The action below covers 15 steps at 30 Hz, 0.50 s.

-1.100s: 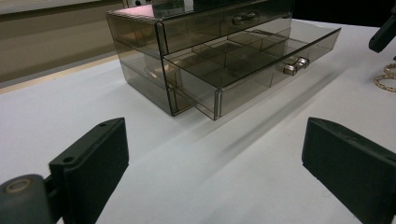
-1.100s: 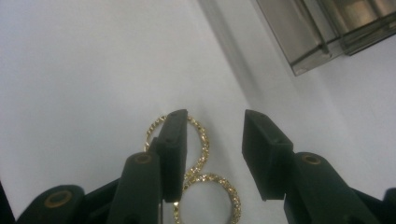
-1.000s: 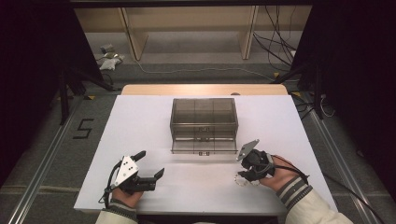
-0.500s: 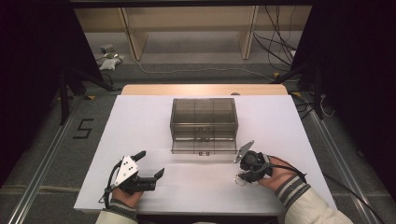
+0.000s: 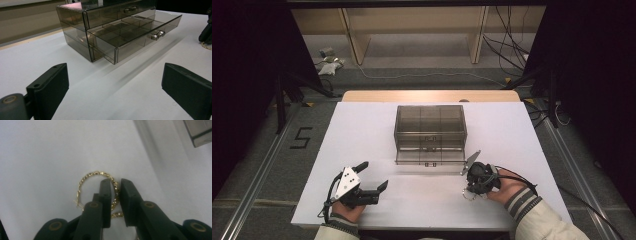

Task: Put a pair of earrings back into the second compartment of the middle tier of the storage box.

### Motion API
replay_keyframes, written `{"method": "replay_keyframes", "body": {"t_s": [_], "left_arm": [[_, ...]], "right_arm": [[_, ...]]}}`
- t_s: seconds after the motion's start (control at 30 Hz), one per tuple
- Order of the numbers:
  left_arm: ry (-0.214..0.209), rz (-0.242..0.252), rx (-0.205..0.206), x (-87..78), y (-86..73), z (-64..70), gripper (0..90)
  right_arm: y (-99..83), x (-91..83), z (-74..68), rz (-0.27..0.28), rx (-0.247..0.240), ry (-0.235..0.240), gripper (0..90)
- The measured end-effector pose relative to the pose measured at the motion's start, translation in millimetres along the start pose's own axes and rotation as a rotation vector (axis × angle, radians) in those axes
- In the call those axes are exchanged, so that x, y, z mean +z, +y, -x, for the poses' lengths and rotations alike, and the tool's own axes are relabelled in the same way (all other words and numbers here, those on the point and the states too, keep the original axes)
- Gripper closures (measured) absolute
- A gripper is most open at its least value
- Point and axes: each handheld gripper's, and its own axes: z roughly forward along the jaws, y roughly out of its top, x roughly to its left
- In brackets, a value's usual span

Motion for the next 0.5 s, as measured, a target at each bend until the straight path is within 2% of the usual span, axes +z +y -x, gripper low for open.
{"method": "replay_keyframes", "body": {"t_s": [0.17,0.33,0.43,0.5], "left_arm": [[-0.003,0.0,-0.002,0.1,0.1,-0.1,7.0],[-0.004,0.001,-0.004,0.0,0.0,-0.3,7.0],[-0.004,0.0,-0.005,0.1,0.0,-0.3,7.0],[-0.004,0.0,-0.004,0.0,0.0,-0.3,7.0]], "right_arm": [[1.1,-0.3,-1.3,-0.009,-0.019,-0.001,85.2],[0.2,-0.9,-2.4,-0.001,-0.011,-0.008,85.4],[-0.2,-3.7,-1.4,0.022,-0.014,-0.011,85.4],[0.3,-8.5,-1.1,0.034,0.001,-0.011,85.4]]}}
